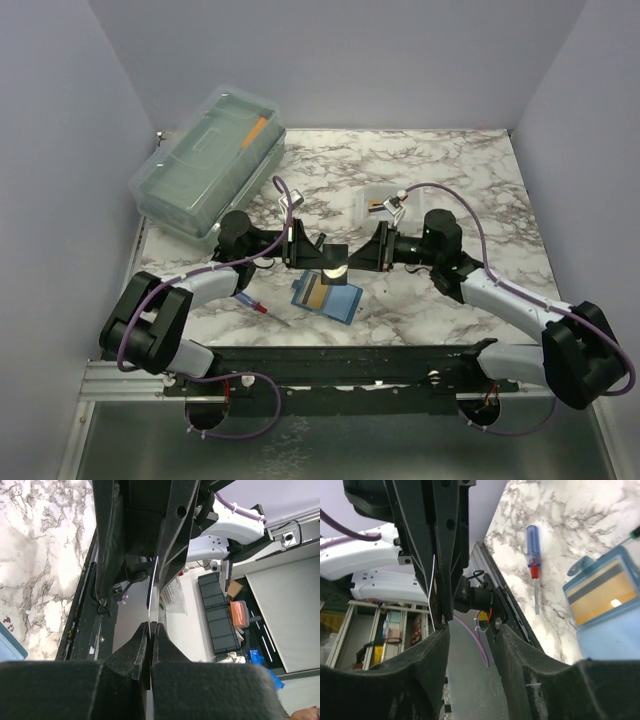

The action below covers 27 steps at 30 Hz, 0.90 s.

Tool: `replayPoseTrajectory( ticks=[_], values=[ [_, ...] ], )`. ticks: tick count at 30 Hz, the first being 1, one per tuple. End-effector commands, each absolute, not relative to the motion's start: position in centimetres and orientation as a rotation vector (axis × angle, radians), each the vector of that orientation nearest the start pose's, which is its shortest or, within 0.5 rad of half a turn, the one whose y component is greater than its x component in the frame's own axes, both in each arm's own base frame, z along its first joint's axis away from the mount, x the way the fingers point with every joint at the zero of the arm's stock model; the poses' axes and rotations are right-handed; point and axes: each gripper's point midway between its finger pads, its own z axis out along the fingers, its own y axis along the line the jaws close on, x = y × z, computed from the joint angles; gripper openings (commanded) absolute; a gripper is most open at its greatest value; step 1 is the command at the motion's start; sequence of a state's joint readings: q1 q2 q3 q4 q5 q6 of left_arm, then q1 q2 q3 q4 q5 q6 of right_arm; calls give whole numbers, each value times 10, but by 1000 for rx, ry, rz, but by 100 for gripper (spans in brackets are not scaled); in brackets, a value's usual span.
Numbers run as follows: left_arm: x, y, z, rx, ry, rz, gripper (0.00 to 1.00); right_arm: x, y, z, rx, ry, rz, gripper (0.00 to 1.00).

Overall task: Put the credit cards into the card holder
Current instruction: Insert the credit card into the card holder.

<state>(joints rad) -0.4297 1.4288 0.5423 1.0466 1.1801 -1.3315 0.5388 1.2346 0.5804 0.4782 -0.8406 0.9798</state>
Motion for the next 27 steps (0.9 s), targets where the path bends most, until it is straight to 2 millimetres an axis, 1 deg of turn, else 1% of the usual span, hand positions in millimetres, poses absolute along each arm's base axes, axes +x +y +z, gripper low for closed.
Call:
replayPoseTrajectory(
  ticks=[1,3,5,6,10,12,16,18,21,22,23,24,25,27],
  values=[
    [188,-282,230,493,1936,-2048,0,211,275,209,-144,2085,1608,52],
    [189,-282,224,491,1964,-2018,0,209,268,218,-157,2044,1602,55],
    [191,-283,214,499,2000,-1972,0,201,269,230,-221,1998,1649,58],
    [190,-284,211,495,2019,-1964,0,197,272,232,-257,1989,1689,58],
    [185,-288,209,518,2030,-1970,0,193,282,223,-313,2022,1805,57],
    [184,-290,210,527,2027,-1970,0,195,288,218,-307,2034,1832,56],
    [178,-292,212,563,2020,-1982,0,197,296,216,-328,2017,1880,52],
    [177,-292,212,571,2019,-1984,0,194,297,218,-339,1995,1919,41],
    [178,-293,211,557,2033,-1988,0,185,295,222,-329,1938,1998,11],
    [179,-293,210,546,2039,-1989,2,183,294,224,-316,1916,2026,2],
    [180,-293,210,530,2045,-1989,7,183,293,226,-294,1884,2042,0],
    [181,-293,210,507,2054,-1991,16,185,292,225,-246,1870,2052,0],
    [183,-291,210,470,2066,-1989,29,188,291,225,-199,1847,2053,0],
    [185,-287,209,390,2085,-1985,41,193,287,223,-113,1809,2041,0]
  ],
)
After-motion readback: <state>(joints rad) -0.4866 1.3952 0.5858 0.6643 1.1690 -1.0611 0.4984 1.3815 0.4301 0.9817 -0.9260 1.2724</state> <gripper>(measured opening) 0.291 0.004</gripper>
